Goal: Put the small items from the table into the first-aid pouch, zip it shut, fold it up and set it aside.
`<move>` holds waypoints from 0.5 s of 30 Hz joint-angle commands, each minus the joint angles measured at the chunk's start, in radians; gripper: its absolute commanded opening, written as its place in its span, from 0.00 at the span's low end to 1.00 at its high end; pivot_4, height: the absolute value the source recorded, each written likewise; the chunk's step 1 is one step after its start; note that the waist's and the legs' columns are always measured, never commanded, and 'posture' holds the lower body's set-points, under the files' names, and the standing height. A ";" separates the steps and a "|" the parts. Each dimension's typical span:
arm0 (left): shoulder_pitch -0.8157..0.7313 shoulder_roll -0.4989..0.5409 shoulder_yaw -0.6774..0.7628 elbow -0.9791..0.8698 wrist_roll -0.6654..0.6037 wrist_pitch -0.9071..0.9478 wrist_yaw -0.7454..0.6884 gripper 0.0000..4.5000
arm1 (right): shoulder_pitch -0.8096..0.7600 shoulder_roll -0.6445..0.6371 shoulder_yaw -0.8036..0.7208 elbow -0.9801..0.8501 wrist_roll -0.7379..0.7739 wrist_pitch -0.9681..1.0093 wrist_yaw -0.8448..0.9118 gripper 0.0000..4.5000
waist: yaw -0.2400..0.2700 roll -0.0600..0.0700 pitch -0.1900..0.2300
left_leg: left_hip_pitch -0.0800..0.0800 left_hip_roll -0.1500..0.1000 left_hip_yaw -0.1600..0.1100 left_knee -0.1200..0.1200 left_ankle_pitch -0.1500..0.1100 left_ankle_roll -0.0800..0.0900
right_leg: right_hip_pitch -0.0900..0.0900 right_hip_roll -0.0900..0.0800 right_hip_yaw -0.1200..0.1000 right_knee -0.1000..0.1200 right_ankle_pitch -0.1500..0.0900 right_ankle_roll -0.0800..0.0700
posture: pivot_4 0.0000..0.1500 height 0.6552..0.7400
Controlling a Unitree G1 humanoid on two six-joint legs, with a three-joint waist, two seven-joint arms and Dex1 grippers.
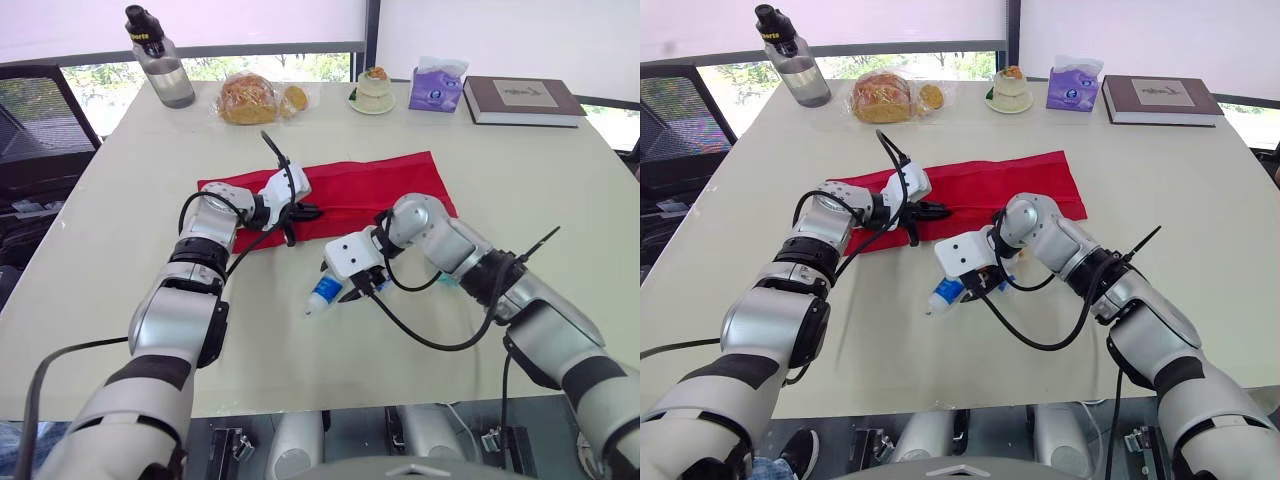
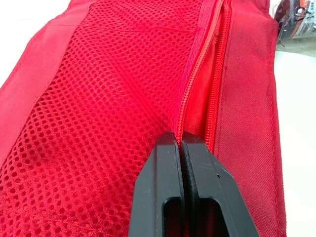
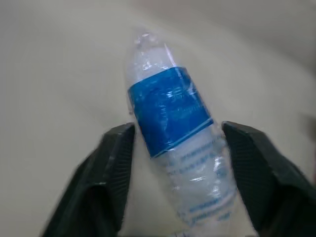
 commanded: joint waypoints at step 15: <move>-0.007 -0.011 0.016 0.002 -0.022 -0.033 0.014 0.00 | 0.252 -0.345 -0.527 -0.581 0.227 0.571 -0.161 0.02 | 0.012 0.000 0.000 | -0.001 -0.001 0.000 0.000 0.000 0.000 | 0.000 -0.002 -0.001 -0.001 0.000 0.000 | 1.00 0.98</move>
